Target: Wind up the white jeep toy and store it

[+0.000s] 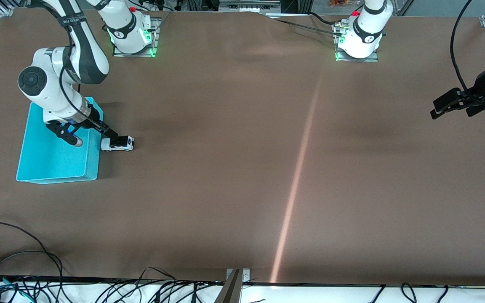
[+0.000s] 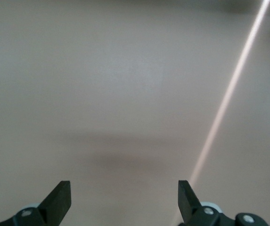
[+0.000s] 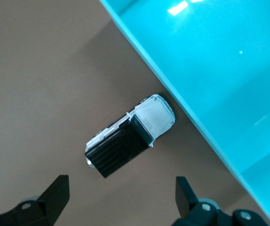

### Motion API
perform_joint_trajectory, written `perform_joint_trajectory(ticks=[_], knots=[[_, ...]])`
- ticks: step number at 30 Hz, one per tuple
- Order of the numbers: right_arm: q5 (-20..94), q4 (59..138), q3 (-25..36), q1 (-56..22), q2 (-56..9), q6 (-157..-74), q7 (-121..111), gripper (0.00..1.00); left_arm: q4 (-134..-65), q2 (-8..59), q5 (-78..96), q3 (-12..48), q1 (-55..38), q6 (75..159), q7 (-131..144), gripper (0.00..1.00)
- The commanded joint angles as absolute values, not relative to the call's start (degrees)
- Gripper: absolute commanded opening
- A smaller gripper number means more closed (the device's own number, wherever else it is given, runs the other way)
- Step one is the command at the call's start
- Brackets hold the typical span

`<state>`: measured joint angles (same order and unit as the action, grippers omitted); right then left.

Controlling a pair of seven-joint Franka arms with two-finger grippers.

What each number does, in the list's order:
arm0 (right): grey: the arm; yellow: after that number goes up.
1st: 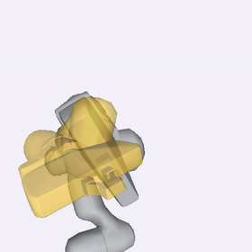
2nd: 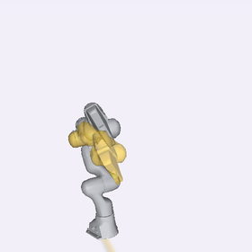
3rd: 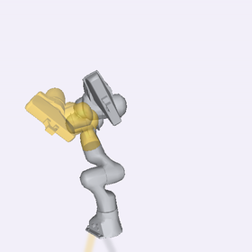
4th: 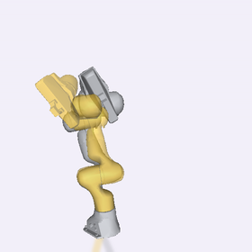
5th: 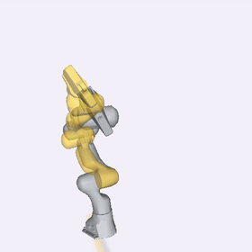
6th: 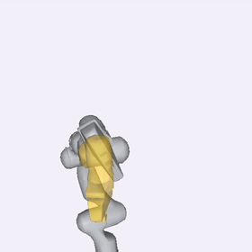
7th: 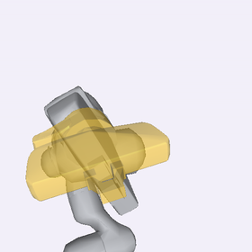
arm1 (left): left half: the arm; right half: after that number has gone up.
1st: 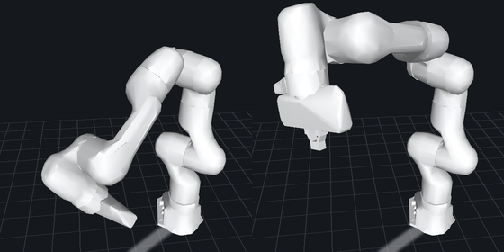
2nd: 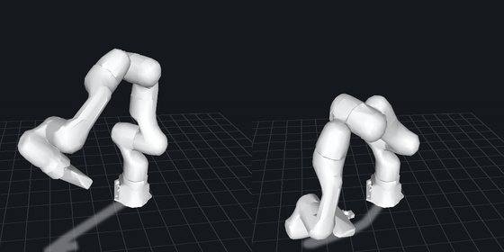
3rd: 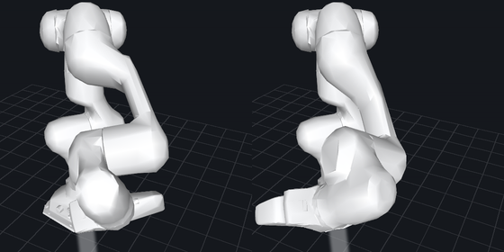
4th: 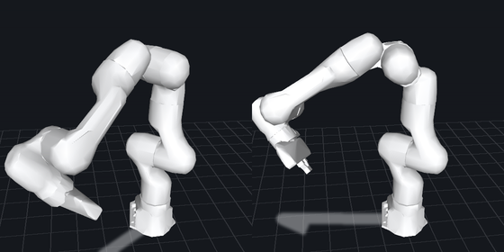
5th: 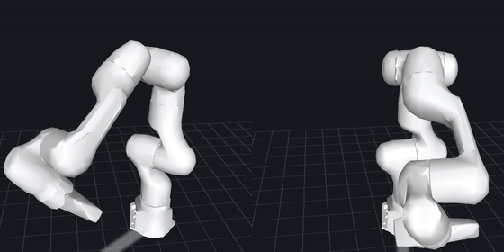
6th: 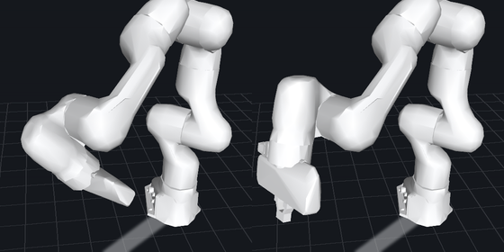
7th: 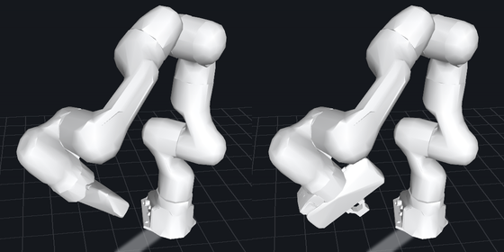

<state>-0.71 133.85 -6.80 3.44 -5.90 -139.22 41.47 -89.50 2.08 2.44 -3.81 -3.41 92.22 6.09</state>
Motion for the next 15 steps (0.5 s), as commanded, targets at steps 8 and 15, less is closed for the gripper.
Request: perform_joint_trajectory(ticks=[8, 15], knots=[[0.00, 134.30, -7.03, 1.93, -9.49, -149.24, 63.62, 1.00, -87.80, 3.43, 1.93, -4.48, -3.78, 92.20, 5.19, 1.00], [0.09, 134.82, -6.94, 1.93, -10.81, -149.50, 71.19, 1.00, -87.80, 3.43, 1.76, -4.48, -3.60, 92.11, 5.27, 1.00]])
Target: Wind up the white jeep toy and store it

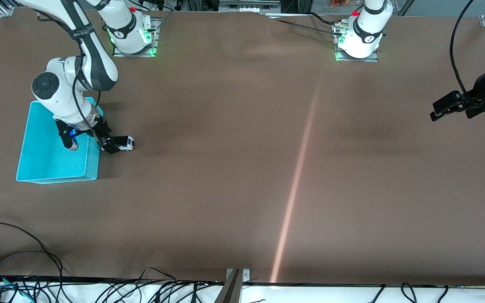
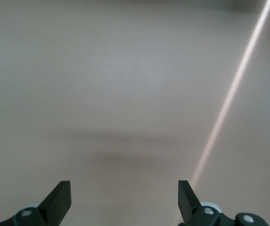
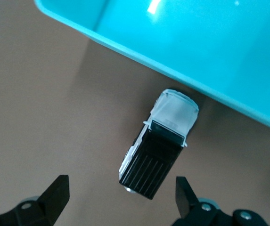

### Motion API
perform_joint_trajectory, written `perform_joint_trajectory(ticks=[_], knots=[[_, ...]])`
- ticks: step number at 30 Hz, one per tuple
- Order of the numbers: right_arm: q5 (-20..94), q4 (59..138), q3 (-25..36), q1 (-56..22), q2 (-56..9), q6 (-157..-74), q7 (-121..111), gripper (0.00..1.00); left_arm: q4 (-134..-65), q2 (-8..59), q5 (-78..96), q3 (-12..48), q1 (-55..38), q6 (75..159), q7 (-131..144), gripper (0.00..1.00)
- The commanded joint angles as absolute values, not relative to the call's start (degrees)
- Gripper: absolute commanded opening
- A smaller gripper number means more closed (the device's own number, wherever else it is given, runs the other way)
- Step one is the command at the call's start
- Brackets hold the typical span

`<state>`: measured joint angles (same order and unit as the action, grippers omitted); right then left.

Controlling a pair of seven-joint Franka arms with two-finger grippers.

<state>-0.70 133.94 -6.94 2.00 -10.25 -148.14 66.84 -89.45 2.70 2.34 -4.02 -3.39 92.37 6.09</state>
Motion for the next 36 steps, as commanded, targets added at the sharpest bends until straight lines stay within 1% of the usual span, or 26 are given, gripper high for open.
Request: perform_joint_trajectory(ticks=[1, 5, 9, 11, 27, 36], knots=[[0.09, 134.91, -6.94, 1.93, -10.90, -149.59, 71.71, 1.00, -87.80, 3.43, 1.76, -4.48, -3.60, 92.20, 5.27, 1.00], [0.26, 135.96, -6.94, 1.93, -11.42, -151.78, 76.10, 1.00, -87.80, 3.43, 1.76, -4.57, -3.60, 92.11, 5.27, 1.00], [0.26, 139.38, -6.94, 2.02, -12.22, -159.15, 78.40, 1.00, -87.80, 3.43, 1.67, -4.57, -3.60, 92.02, 5.36, 1.00], [0.26, 140.53, -6.86, 2.02, -12.30, -161.18, 78.49, 1.00, -87.80, 3.34, 1.67, -4.66, -3.52, 92.02, 5.27, 1.00], [0.26, 140.54, -6.59, 2.20, -14.15, -161.72, 78.66, 1.00, -87.71, 3.34, 1.58, -4.39, -2.81, 92.02, 5.27, 1.00], [0.09, 140.54, -5.10, 2.20, -15.47, -161.81, 78.66, 1.00, -87.71, 3.34, 1.58, -4.39, -2.81, 92.02, 5.19, 1.00]])
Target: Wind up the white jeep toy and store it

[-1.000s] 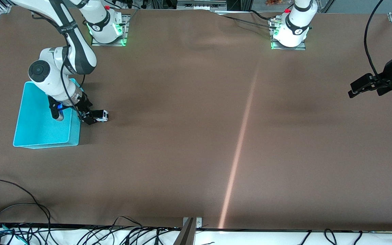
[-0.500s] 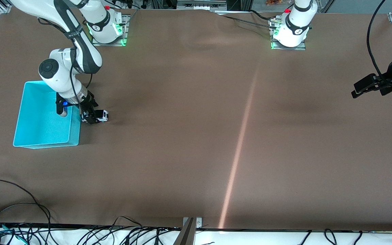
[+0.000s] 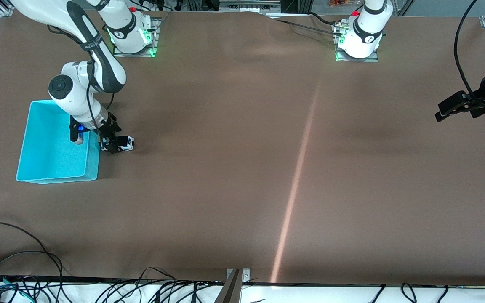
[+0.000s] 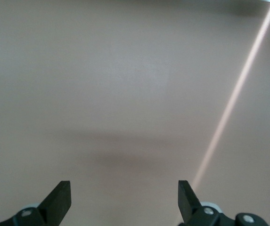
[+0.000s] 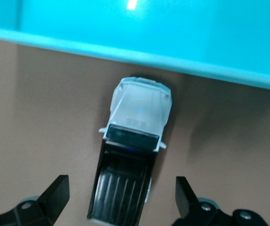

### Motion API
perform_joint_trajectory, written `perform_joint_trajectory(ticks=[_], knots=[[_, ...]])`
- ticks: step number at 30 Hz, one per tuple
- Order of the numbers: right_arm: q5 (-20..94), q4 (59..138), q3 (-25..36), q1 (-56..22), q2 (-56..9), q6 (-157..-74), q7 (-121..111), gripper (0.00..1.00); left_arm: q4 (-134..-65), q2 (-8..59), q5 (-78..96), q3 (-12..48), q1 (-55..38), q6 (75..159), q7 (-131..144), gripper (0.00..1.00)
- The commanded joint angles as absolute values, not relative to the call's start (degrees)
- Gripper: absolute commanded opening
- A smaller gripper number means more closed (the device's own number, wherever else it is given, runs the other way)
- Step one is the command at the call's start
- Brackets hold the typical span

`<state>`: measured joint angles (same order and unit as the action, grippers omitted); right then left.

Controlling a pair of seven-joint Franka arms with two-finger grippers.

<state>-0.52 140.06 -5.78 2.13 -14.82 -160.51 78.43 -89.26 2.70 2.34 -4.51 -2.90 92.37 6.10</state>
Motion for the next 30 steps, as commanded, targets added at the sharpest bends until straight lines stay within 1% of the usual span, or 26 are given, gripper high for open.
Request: perform_joint_trajectory(ticks=[1, 5, 13, 14, 15, 16, 17, 18, 19, 20, 26, 30], knots=[[-0.09, 140.45, -4.84, 2.20, -15.90, -161.89, 78.66, 1.00, -87.71, 3.34, 1.58, -4.39, -2.81, 92.02, 5.10, 1.00], [-0.26, 140.45, -4.57, 2.20, -16.70, -163.21, 78.57, 1.00, -87.71, 3.34, 1.58, -4.39, -2.81, 92.02, 5.10, 1.00], [-0.35, 140.45, -4.57, 2.20, -16.70, -163.04, 78.22, 1.00, -87.71, 3.34, 1.58, -4.39, -2.81, 92.02, 5.10, 1.00], [-0.35, 140.45, -4.57, 2.20, -16.70, -163.04, 78.14, 0.95, -87.71, 3.34, 1.58, -4.39, -2.81, 92.02, 5.01, 1.00], [-0.35, 140.45, -4.57, 2.20, -16.61, -162.95, 78.13, 0.81, -87.71, 3.34, 1.58, -4.39, -2.81, 92.02, 5.01, 1.00], [-0.35, 140.45, -4.57, 2.20, -16.52, -162.86, 78.13, 0.57, -87.71, 3.34, 1.58, -4.39, -2.81, 92.02, 5.01, 1.00], [-0.44, 140.45, -4.57, 2.20, -16.44, -162.60, 78.13, 0.30, -87.71, 3.34, 1.58, -4.39, -2.81, 92.02, 5.01, 1.00], [-0.44, 140.45, -4.57, 2.20, -16.35, -162.68, 78.13, 0.17, -87.71, 3.34, 1.58, -4.39, -2.81, 92.02, 5.01, 1.00], [-0.53, 140.45, -4.57, 2.20, -16.35, -162.69, 78.05, 0.07, -87.71, 3.34, 1.58, -4.39, -2.81, 92.02, 5.01, 1.00], [-0.53, 140.45, -4.57, 2.20, -16.26, -162.60, 78.05, 0.00, -87.71, 3.34, 1.58, -4.39, -2.81, 92.02, 5.01, 1.00], [-0.53, 140.27, -4.57, 2.11, -15.47, -162.51, 78.31, 0.00, -87.71, 3.34, 1.49, -4.39, -2.81, 92.02, 4.92, 1.00], [-0.53, 139.22, -4.66, 2.11, -13.10, -159.71, 78.40, 0.00, -87.71, 3.34, 1.58, -4.48, -2.81, 92.02, 4.92, 1.00]])
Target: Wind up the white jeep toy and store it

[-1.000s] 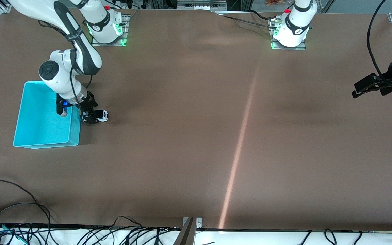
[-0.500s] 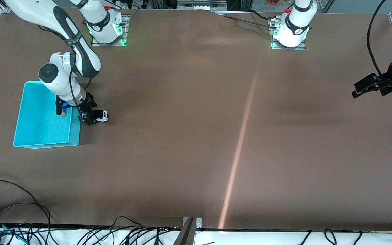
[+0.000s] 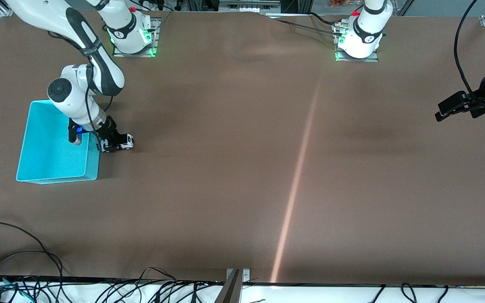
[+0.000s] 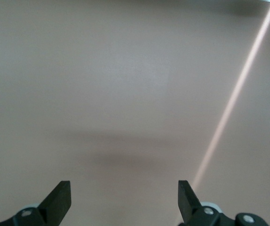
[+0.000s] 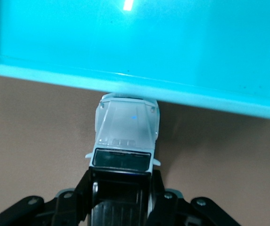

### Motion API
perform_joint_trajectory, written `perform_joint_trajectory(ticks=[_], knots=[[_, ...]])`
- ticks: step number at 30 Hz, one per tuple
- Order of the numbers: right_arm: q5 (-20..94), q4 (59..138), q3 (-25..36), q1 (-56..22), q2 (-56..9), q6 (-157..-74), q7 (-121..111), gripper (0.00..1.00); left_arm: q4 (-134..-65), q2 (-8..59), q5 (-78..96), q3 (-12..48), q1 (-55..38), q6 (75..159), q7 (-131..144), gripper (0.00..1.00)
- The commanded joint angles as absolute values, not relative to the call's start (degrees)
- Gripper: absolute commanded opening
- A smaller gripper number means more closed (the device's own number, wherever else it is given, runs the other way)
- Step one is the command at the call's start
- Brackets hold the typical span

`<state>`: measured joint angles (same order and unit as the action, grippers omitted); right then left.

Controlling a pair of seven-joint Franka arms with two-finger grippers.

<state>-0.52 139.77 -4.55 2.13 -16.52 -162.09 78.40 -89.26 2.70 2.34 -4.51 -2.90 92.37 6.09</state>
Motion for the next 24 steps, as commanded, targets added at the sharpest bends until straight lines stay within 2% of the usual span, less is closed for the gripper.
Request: perform_joint_trajectory(ticks=[1, 11, 20, 24], knots=[[-0.44, 138.78, -4.66, 2.11, -12.40, -158.57, 78.40, 0.00, -87.71, 3.34, 1.50, -4.48, -2.81, 92.02, 4.92, 1.00], [-0.70, 133.95, -6.94, 2.02, -8.00, -150.13, 77.96, 0.00, -87.71, 3.34, 1.49, -4.48, -2.73, 92.02, 4.92, 1.00], [-0.70, 122.18, -9.49, 2.11, -8.26, -133.61, 76.12, 0.00, -87.71, 3.25, 1.49, -4.57, -2.72, 92.02, 4.92, 1.00], [-0.35, 119.71, -9.32, 2.11, -8.35, -130.00, 68.22, 0.00, -87.71, 3.34, 1.49, -4.57, -2.72, 92.02, 4.92, 1.00]])
